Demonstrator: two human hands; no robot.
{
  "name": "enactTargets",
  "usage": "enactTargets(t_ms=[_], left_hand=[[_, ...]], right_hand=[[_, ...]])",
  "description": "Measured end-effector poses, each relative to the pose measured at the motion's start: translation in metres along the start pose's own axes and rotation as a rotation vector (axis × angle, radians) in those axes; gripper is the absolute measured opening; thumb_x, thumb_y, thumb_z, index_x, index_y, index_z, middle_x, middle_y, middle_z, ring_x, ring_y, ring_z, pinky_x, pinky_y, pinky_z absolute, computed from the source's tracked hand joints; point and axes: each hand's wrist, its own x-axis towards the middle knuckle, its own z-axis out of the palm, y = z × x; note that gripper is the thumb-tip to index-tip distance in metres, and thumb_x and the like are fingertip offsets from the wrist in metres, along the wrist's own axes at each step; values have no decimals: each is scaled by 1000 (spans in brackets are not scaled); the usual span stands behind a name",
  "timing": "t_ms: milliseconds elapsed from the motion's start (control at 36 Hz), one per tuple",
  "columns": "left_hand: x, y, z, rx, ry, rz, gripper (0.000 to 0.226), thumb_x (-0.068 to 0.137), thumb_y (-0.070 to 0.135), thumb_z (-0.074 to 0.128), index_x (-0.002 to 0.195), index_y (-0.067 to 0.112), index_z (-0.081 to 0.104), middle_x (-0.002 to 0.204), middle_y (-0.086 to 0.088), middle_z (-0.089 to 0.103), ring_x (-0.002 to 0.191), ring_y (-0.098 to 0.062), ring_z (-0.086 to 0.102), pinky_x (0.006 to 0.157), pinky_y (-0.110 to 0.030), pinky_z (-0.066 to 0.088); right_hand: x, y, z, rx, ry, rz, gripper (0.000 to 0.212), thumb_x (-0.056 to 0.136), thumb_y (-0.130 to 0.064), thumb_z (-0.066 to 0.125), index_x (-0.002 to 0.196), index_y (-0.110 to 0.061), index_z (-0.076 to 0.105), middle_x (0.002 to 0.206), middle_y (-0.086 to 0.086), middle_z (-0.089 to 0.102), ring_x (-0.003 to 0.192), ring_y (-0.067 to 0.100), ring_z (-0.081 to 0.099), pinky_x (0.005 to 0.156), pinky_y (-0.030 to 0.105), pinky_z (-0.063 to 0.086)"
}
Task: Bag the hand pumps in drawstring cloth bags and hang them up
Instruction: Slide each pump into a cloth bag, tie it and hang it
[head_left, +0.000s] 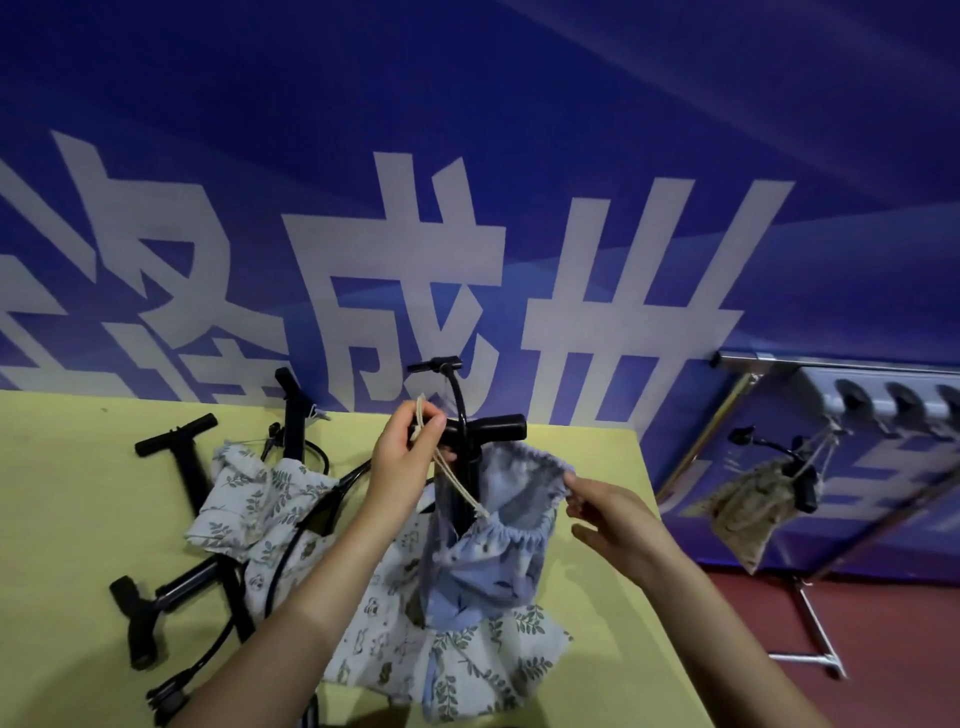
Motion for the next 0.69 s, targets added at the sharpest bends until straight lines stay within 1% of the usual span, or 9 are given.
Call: enactTargets(t_ms=[56,139,278,333,444,528,583,639,694], left_hand=[[1,3,4,20,-43,9,13,97,11,52,85,12,53,78,4,58,59,-11,63,62,-22,54],[0,5,9,78,-113,23,13,98,13,52,85,11,52,79,5,57,59,-15,65,61,-21,51],[-2,6,16,153,-164,66,13,98,13,51,89,4,52,85,-4,55,53,-15,62,54,-17,45],[-2,6,19,180,-163,86,11,98,12,52,88,7,52,86,-6,55,49,-14,58,51,-18,44],[-2,5,20,195,-153,103,12,97,14,54,85,14,54,88,-1,54,44,-11,51,48,-21,43],[-4,4,21,195,-148,104,12,97,15,54,85,17,55,90,-3,54,43,-9,49,46,-20,41],[-7,2,22,182,-152,114,14,96,15,55,84,21,56,88,-2,55,50,-7,51,49,-19,40],[-9,0,23,227,-149,159,13,94,16,57,83,24,57,87,-1,56,67,-9,53,61,-19,42],[-12,-1,22,299,-140,215,11,94,17,57,84,22,58,88,0,56,80,-13,54,72,-17,43]], right_hand=[[-2,-13,3,63,-6,-53,19,88,-23,66,71,-18,61,69,-1,46,69,13,45,72,28,40],[-7,-35,8,107,-16,-144,15,91,-18,61,77,-16,66,65,-5,49,63,8,46,68,26,38],[-6,-52,13,74,-6,-154,24,90,-15,57,67,-16,61,61,-4,47,63,11,43,65,28,34],[-5,-55,13,34,29,-151,22,90,-14,56,68,-15,59,61,-3,47,64,12,44,64,27,34],[-4,-63,7,-51,92,-143,15,92,-15,58,78,-11,62,69,2,53,68,14,50,63,26,39],[-2,-66,4,-112,106,-141,18,94,-17,56,77,-13,62,69,2,56,70,16,53,64,28,40],[-2,-65,5,-159,114,-150,24,95,-17,55,71,-15,59,63,0,52,65,16,49,63,27,39],[-3,-63,6,-203,130,-177,27,94,-16,56,68,-12,58,61,0,48,62,15,42,62,28,36],[-3,-65,9,-243,150,-197,22,93,-16,57,73,-8,58,68,4,47,67,18,42,67,32,37]])
